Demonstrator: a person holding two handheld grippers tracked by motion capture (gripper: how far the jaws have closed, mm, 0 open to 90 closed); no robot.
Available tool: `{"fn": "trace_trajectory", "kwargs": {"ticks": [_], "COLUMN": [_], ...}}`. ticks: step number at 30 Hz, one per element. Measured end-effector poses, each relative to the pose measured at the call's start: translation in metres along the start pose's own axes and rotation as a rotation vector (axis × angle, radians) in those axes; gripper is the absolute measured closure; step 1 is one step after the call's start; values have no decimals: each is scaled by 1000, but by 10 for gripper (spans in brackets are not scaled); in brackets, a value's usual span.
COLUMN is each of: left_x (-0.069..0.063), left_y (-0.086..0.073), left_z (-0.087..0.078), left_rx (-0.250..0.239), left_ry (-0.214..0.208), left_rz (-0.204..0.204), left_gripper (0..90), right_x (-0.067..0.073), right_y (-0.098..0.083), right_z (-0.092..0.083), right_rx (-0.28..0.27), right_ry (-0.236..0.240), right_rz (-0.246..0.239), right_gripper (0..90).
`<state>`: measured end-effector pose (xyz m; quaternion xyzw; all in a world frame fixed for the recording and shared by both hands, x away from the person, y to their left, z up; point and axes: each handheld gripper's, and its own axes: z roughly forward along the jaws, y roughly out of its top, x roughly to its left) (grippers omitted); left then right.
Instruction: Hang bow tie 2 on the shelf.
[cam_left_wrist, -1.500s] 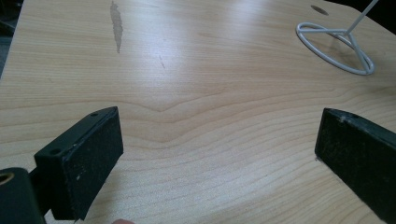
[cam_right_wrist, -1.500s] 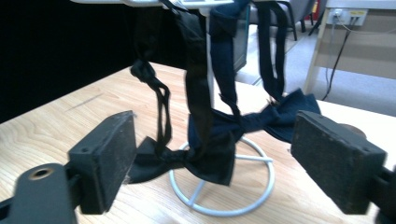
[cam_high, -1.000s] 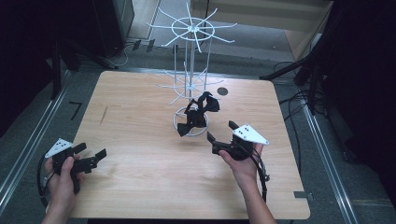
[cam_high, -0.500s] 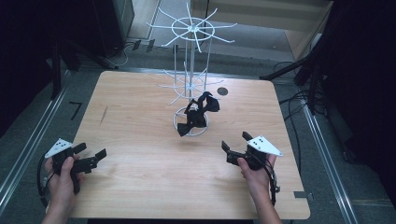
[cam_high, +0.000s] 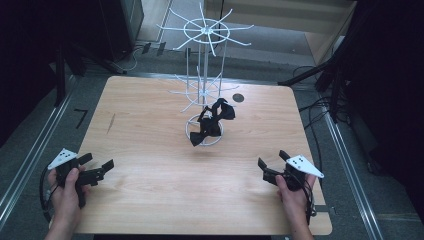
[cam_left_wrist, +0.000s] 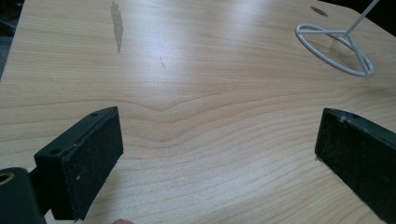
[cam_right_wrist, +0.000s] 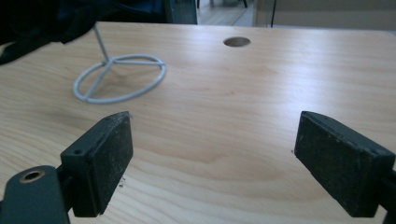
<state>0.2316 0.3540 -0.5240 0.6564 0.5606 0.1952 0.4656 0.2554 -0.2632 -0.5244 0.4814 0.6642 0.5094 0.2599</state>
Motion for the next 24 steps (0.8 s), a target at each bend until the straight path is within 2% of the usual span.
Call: {"fn": "trace_trajectory", "kwargs": {"ticks": [5, 10, 15, 24], "left_x": [0, 0, 0, 0], "left_y": [0, 0, 0, 0], "left_z": [0, 0, 0, 0], "left_rx": [0, -1, 0, 1], "left_ry": [-1, 0, 0, 2], "left_rz": [-2, -2, -1, 0], "left_gripper": [14, 14, 14, 14], "right_x": [-20, -29, -46, -49], "right_y": [-10, -18, -28, -31], "right_z": [-17, -29, -47, -47], "right_rx": [12, 25, 37, 52], "right_ry": [-16, -35, -67, -83], "right_rz": [35, 27, 53, 48], "right_gripper": [125, 125, 128, 130]}}
